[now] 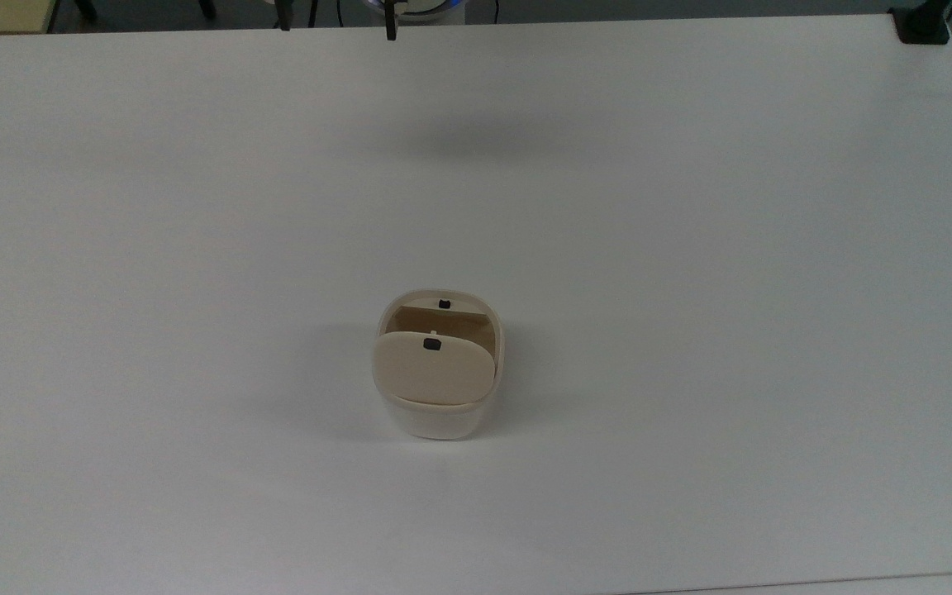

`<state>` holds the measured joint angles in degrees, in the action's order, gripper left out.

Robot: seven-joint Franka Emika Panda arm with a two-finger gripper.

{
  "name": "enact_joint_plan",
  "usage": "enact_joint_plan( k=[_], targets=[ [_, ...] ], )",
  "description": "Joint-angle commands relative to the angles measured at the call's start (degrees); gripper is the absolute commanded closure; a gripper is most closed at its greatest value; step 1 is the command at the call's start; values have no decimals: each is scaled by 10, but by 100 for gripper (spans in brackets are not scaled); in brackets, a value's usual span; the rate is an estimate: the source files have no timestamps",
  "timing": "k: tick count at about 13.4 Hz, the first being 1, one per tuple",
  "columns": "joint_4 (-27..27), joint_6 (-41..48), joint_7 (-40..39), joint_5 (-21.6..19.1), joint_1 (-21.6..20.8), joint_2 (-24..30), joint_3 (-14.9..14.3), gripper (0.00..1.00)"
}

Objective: Open the trash bin

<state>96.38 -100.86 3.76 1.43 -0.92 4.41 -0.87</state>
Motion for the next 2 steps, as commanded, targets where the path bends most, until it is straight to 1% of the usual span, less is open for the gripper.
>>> enact_joint_plan(
  k=[1, 2],
  targets=[
    [8, 10, -12, 9, -7, 10, -4, 0],
    [7, 10, -13, 9, -6, 10, -4, 0]
  ],
)
